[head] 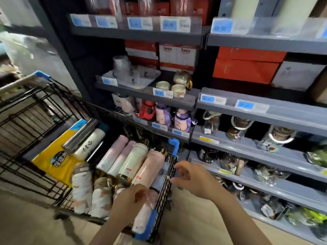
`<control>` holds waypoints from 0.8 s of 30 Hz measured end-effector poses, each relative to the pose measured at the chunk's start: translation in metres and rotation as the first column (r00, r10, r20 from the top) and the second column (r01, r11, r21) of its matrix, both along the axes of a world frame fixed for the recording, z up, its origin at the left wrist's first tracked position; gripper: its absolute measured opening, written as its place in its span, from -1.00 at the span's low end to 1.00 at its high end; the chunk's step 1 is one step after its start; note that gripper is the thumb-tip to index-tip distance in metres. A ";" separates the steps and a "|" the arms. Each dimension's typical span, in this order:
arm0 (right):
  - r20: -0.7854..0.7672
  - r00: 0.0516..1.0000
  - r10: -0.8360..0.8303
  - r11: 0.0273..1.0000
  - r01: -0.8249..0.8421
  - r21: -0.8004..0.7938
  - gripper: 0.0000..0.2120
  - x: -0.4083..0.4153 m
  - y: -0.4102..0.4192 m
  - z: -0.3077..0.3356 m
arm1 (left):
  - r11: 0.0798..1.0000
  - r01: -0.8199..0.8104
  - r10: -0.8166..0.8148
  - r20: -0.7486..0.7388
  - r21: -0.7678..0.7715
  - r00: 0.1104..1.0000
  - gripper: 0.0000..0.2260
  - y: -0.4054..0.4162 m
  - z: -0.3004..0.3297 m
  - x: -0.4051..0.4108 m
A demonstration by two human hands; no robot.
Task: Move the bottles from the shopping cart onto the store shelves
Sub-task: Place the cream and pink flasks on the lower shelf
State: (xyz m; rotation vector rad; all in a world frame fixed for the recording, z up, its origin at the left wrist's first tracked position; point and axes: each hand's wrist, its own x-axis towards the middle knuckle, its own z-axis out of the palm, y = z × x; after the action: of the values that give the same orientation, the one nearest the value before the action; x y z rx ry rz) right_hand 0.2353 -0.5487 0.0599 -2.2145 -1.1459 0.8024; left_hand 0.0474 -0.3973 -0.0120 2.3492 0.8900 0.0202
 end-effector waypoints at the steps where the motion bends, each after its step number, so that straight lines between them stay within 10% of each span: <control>1: -0.027 1.000 -0.005 1.000 0.004 -0.003 -0.57 -0.005 0.007 -0.006 | 0.999 -0.037 0.037 -0.013 -0.020 0.999 -0.86 0.006 0.002 -0.008; 10: -0.018 0.972 -0.233 0.972 0.233 0.007 -0.55 -0.058 0.084 -0.086 | 0.964 -0.215 0.221 0.027 -0.155 0.975 -0.89 0.074 -0.010 -0.059; 24: 0.108 0.843 -0.527 0.825 0.538 -0.174 -0.56 -0.070 0.151 -0.123 | 0.908 -0.091 0.039 -0.134 -0.409 0.990 -0.22 0.200 -0.111 0.072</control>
State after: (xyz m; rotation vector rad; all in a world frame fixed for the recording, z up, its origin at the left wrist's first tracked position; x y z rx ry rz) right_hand 0.1654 -0.3980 -0.0627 -2.5538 -0.4206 0.6301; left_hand 0.1193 -0.1971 -0.1229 1.9382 0.9281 -0.2659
